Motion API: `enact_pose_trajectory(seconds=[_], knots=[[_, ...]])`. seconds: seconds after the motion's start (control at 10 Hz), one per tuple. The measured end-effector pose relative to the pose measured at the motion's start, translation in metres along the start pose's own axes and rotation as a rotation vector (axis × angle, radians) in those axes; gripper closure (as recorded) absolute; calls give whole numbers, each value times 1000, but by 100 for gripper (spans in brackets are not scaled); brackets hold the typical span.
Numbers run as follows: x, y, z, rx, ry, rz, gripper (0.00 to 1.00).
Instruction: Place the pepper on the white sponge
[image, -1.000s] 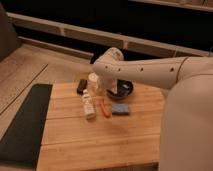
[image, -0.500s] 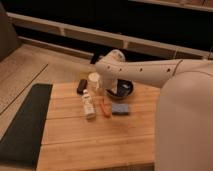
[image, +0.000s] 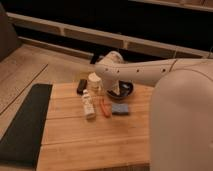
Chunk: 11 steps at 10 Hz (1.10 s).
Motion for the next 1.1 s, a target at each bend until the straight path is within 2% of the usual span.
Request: enact_pose_trajectory(seconds=[0.2, 0.4, 0.5, 0.8, 0.9, 1.1], knots=[[4, 5, 17, 31, 27, -10, 35], [13, 6, 36, 50, 72, -7, 35], [21, 9, 52, 56, 114, -7, 35], [31, 21, 77, 23, 182, -8, 35], [31, 27, 83, 6, 196, -12, 35], [27, 35, 84, -19, 197, -25, 35]])
